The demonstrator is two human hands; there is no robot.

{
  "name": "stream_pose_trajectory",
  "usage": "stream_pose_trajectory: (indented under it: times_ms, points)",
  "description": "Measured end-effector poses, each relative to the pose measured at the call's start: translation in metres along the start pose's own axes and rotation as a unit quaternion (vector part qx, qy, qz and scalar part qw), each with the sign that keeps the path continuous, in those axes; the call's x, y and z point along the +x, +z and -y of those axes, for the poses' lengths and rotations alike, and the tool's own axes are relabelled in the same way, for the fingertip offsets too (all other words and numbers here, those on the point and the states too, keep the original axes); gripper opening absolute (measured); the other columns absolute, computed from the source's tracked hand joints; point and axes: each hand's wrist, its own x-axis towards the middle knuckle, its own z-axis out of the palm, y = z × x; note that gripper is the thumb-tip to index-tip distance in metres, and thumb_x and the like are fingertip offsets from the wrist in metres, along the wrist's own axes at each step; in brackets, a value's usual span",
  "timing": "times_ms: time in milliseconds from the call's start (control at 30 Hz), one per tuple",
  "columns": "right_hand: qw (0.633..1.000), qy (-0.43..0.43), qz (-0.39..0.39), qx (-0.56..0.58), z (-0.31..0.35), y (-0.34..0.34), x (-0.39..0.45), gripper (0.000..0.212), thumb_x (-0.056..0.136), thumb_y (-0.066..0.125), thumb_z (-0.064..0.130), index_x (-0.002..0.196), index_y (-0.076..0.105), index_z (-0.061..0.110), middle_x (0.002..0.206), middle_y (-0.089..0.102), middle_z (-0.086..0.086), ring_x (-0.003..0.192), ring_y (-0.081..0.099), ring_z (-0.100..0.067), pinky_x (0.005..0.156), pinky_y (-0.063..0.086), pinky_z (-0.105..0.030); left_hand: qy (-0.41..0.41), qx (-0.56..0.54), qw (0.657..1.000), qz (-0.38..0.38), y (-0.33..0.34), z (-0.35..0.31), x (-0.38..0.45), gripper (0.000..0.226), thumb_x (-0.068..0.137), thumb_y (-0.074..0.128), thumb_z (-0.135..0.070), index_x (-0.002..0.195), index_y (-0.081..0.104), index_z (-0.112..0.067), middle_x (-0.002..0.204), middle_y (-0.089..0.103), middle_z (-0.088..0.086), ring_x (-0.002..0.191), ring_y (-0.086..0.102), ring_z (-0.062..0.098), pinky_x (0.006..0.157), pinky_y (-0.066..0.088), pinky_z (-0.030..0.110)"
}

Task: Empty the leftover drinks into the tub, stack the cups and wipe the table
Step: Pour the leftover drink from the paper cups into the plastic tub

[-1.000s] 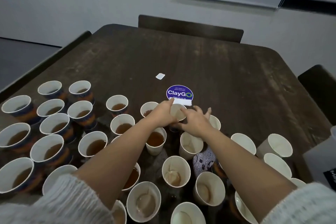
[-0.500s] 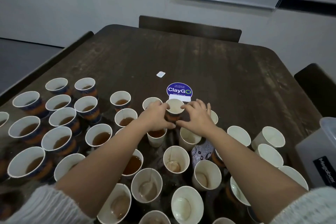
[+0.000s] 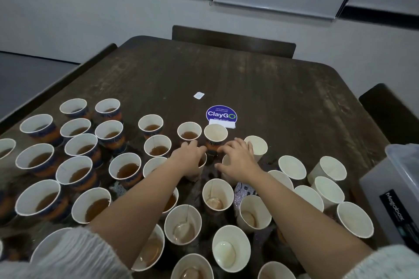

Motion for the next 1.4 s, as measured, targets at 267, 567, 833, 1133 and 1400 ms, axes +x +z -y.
stream_pose_trajectory:
  times_ms: [267, 567, 833, 1133, 1400]
  points:
    - [0.999, -0.044, 0.007, -0.002, 0.009, 0.008, 0.006, 0.066, 0.086, 0.063, 0.050, 0.144, 0.044, 0.025, 0.142, 0.044, -0.003, 0.143, 0.019, -0.025, 0.119, -0.002, -0.044, -0.010, -0.078, 0.997, -0.015, -0.026, 0.005, -0.007, 0.068, 0.079, 0.075, -0.024, 0.138, 0.040, -0.023, 0.138, 0.036, 0.009, 0.128, 0.037, 0.030, 0.099, 0.044, 0.039]
    - [0.933, -0.036, -0.059, 0.352, 0.033, -0.027, -0.011, 0.053, 0.078, 0.080, 0.027, 0.124, 0.054, 0.022, 0.102, 0.065, 0.003, 0.091, 0.062, -0.014, 0.070, 0.047, -0.022, 0.012, -0.096, 0.991, -0.088, -0.100, -0.026, -0.035, 0.069, 0.077, 0.075, -0.024, 0.137, 0.042, -0.029, 0.127, 0.039, 0.006, 0.124, 0.037, 0.028, 0.087, 0.044, 0.036]
    - [0.891, -0.017, -0.127, 0.436, 0.001, -0.088, -0.059, 0.048, 0.081, 0.077, 0.021, 0.119, 0.049, 0.026, 0.102, 0.060, 0.011, 0.091, 0.059, -0.005, 0.068, 0.047, -0.010, 0.058, -0.106, 0.981, -0.153, -0.153, -0.105, -0.061, 0.073, 0.078, 0.075, -0.029, 0.142, 0.041, -0.023, 0.131, 0.042, 0.005, 0.122, 0.044, 0.026, 0.089, 0.049, 0.035]
    - [0.852, 0.015, -0.237, 0.467, -0.111, -0.163, -0.160, 0.069, 0.073, 0.085, 0.022, 0.126, 0.042, 0.021, 0.113, 0.063, 0.002, 0.101, 0.063, -0.013, 0.070, 0.052, -0.017, 0.172, -0.164, 0.952, -0.195, -0.179, -0.273, -0.074, 0.070, 0.077, 0.074, -0.031, 0.139, 0.045, -0.019, 0.135, 0.049, 0.002, 0.117, 0.049, 0.017, 0.085, 0.040, 0.024]
    - [0.832, 0.054, -0.327, 0.445, -0.229, -0.203, -0.258, 0.055, 0.081, 0.074, -0.002, 0.123, 0.041, 0.013, 0.105, 0.057, 0.002, 0.085, 0.063, 0.003, 0.062, 0.049, -0.010, 0.283, -0.197, 0.919, -0.190, -0.166, -0.424, -0.064, 0.079, 0.079, 0.073, -0.044, 0.145, 0.037, -0.019, 0.141, 0.045, 0.007, 0.128, 0.045, 0.021, 0.098, 0.041, 0.029]
